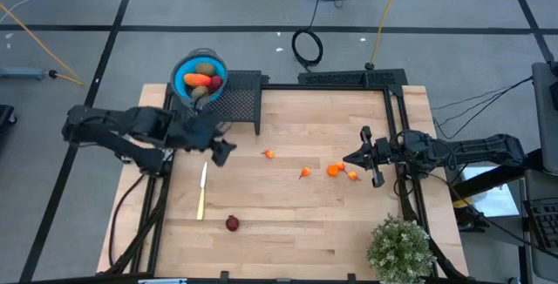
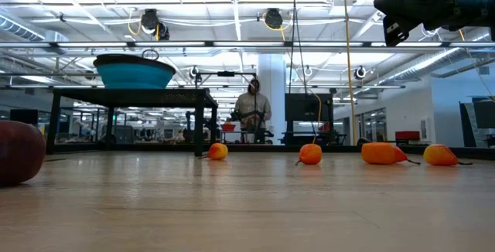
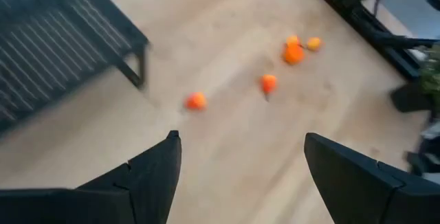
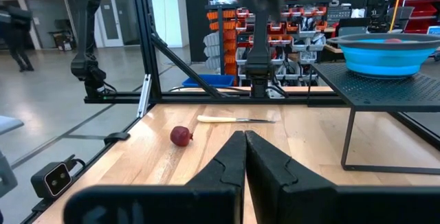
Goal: Pick & Place Fruit
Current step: Put the pomegranate into the blue strainer bowl on the shelf
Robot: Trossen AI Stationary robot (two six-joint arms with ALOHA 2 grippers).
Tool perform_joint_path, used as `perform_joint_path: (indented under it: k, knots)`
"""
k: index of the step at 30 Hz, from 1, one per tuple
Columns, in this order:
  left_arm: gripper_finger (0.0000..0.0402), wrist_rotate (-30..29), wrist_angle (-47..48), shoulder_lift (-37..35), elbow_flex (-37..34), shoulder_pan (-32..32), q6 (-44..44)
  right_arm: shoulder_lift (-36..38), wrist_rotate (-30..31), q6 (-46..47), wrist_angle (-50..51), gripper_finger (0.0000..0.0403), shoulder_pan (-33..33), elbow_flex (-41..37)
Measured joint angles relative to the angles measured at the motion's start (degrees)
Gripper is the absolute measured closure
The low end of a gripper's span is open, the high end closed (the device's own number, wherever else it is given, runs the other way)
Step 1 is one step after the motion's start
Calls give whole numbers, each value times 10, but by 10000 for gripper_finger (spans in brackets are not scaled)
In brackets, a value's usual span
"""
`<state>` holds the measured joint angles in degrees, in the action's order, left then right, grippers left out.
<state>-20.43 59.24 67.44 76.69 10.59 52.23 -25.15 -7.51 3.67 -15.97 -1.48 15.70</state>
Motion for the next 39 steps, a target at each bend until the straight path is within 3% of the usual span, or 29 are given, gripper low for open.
perform_joint_path:
  k: [4,8,29,39]
  knots:
    - [94,1,2,23,-1,59,97,0,0,-1,0,399,0,0]
    - [94,43,9,56,-1,95,182,0,0,-1,0,399,0,0]
    - [94,257,7,238,-1,187,607,0,0,-1,0,399,0,0]
    - [94,244,5,286,0,209,746,0,0,-1,0,399,0,0]
